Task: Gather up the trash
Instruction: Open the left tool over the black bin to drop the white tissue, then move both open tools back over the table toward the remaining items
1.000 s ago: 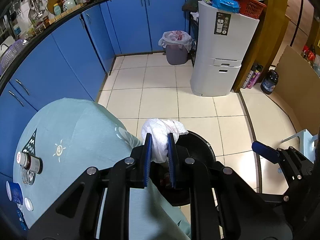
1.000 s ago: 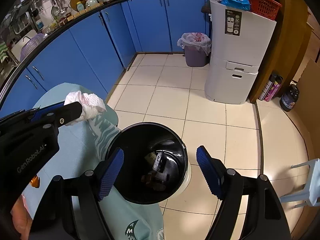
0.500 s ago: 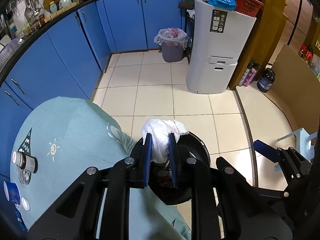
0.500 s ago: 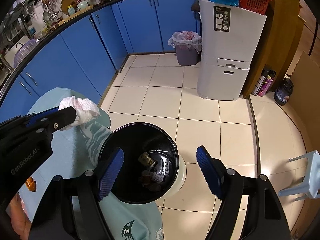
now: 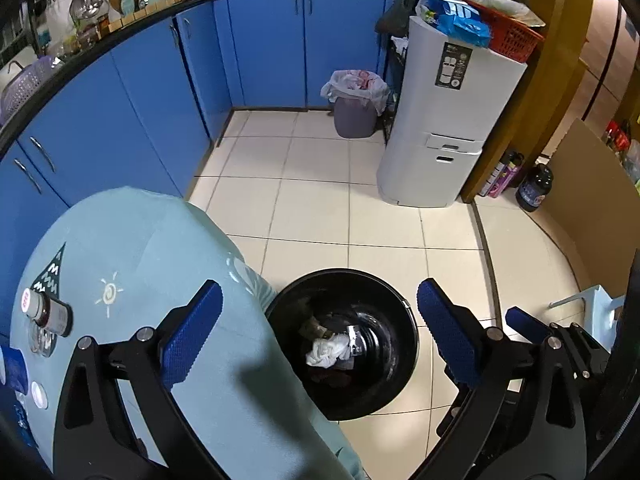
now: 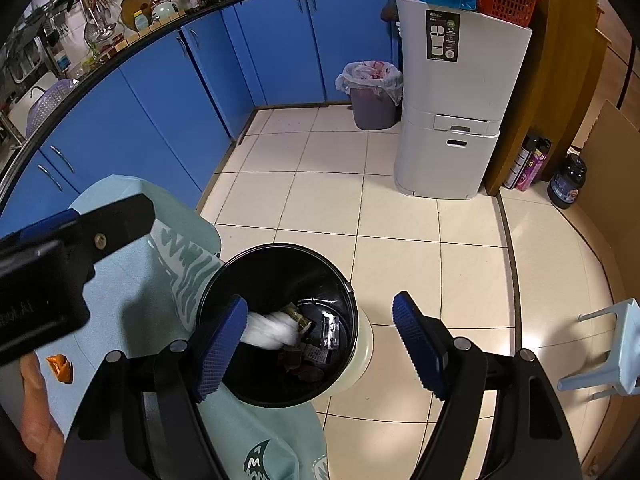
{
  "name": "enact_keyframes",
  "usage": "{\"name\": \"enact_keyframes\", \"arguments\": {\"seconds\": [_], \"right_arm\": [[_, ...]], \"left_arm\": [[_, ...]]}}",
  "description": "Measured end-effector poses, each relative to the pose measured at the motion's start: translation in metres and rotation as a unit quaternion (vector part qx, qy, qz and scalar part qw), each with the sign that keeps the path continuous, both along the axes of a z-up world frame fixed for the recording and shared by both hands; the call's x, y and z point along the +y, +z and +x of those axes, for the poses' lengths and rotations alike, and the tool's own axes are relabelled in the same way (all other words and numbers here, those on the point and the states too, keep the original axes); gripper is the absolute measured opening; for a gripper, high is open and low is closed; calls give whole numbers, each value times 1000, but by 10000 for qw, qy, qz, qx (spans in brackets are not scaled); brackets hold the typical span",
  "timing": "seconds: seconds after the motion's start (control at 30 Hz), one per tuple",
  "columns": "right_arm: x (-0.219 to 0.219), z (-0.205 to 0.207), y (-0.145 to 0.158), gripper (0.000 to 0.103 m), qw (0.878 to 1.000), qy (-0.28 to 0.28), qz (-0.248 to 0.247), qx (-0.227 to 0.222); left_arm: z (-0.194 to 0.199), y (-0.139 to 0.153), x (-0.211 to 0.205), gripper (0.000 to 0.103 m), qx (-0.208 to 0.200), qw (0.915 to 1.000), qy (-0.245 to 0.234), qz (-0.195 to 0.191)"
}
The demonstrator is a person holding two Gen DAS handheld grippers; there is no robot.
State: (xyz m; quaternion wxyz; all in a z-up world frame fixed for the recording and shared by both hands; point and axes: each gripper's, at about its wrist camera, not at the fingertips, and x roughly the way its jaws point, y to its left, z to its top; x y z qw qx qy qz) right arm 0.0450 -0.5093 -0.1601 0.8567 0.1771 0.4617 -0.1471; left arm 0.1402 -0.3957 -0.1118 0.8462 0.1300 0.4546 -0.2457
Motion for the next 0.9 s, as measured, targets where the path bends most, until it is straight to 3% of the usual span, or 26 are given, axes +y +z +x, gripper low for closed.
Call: {"name": "enact_keyframes", "arguments": {"seconds": [0.57,0.83,0.9], "right_arm": [[20,-1,11,73,9999,140,-69,-73],[54,8,27,74,9983,522,-84,-253],[66,12,29,79,9971,708,31,-278]], "left_arm": [[2,4,17,97,163,9998,124,-81],[3,20,71,99,73,9982,517,-310],[5,21,90,99,100,9973,648,-330]]}}
